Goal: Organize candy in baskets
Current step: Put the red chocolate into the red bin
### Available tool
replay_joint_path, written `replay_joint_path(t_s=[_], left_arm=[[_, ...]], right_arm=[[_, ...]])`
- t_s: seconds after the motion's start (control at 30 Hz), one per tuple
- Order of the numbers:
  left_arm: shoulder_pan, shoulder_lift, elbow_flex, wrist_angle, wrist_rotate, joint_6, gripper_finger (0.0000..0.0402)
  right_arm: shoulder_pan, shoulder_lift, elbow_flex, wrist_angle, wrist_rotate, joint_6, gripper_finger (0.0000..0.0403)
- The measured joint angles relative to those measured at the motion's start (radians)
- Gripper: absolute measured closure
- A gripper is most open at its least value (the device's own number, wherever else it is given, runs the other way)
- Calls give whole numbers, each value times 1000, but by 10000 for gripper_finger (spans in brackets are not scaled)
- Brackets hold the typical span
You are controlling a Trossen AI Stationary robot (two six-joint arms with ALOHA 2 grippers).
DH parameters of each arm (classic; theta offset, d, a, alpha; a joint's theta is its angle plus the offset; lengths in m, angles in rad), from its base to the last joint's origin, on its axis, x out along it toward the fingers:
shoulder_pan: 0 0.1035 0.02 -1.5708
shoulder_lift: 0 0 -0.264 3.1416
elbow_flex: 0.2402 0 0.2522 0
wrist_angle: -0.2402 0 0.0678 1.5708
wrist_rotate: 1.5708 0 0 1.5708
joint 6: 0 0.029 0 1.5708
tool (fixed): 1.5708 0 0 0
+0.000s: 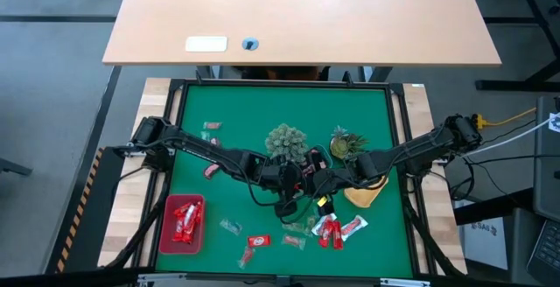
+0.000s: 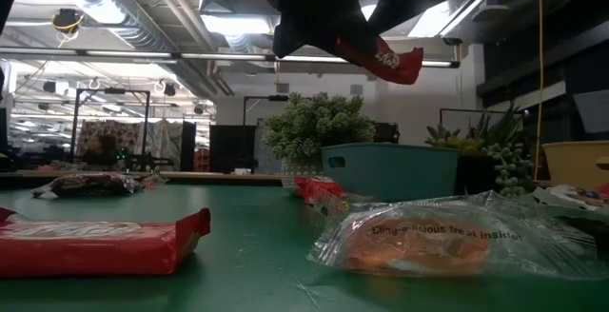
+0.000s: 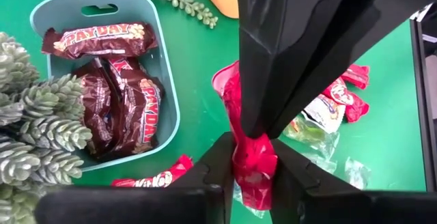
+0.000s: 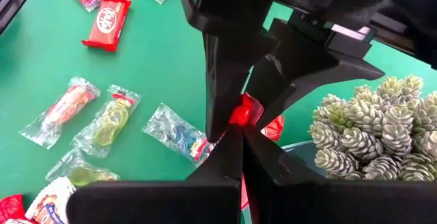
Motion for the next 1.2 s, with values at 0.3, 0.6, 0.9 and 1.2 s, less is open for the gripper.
replay_joint_path(t_s=[0.3,0.6,0.9,1.2], left_arm=[[0,0,0,0,0,0,350],[5,0,1,-10,5,8,351],[3,-74,1,-201,66,3,351],[-59,-257,2,-589,280,-150,351]], right_arm=[[0,0,0,2,0,1,399],[0,1,36,-30,0,28,286],[2,2,211,-382,-16,31,234],[1,2,224,-463,-89,31,233]])
